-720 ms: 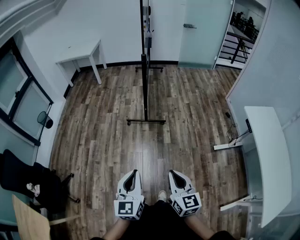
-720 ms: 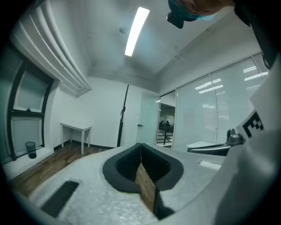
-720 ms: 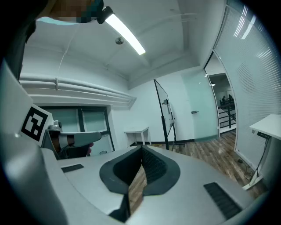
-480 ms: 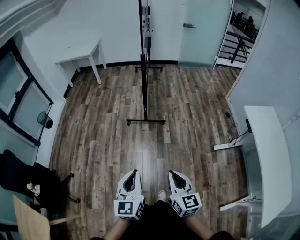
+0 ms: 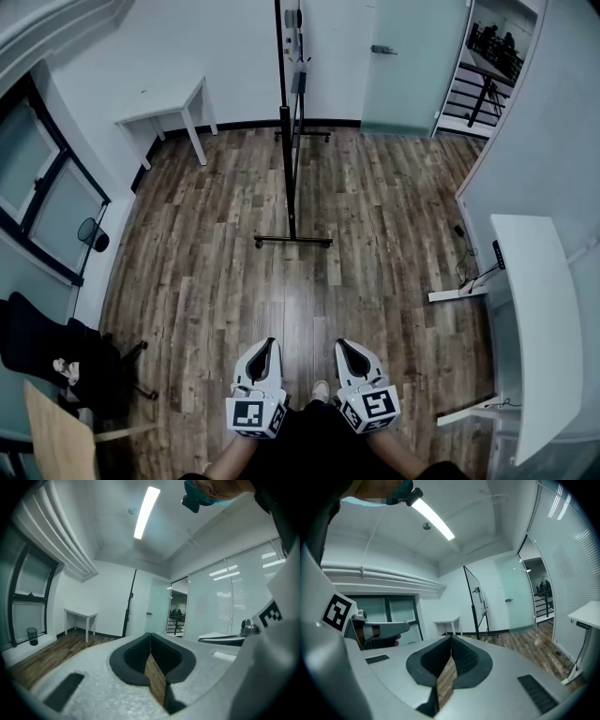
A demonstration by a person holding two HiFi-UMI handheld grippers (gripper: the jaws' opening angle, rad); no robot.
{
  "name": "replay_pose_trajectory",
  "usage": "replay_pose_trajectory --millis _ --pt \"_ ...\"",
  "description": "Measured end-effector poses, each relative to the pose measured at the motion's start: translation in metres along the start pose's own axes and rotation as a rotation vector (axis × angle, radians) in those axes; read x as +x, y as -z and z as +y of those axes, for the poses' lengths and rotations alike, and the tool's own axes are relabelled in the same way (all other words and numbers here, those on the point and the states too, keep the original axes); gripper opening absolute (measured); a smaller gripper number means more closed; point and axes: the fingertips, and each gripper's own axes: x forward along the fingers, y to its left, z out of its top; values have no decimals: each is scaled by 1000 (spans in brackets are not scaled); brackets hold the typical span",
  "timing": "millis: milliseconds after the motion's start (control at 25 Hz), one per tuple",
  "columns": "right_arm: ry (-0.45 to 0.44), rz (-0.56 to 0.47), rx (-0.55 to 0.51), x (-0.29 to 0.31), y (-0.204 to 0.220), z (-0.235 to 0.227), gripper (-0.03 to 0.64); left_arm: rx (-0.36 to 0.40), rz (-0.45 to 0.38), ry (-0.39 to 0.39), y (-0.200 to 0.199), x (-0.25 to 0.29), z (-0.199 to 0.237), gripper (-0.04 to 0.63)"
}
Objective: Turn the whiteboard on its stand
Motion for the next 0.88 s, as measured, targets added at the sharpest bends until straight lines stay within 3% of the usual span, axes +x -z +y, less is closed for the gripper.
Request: replay_pose_trajectory --millis 440,880 --pt "-47 12 -7 -3 0 -46 11 -1 -6 -62 5 18 -33 17" --pt "-65 -1 -2 35 -3 -63 12 -26 -4 -91 15 55 -11 17"
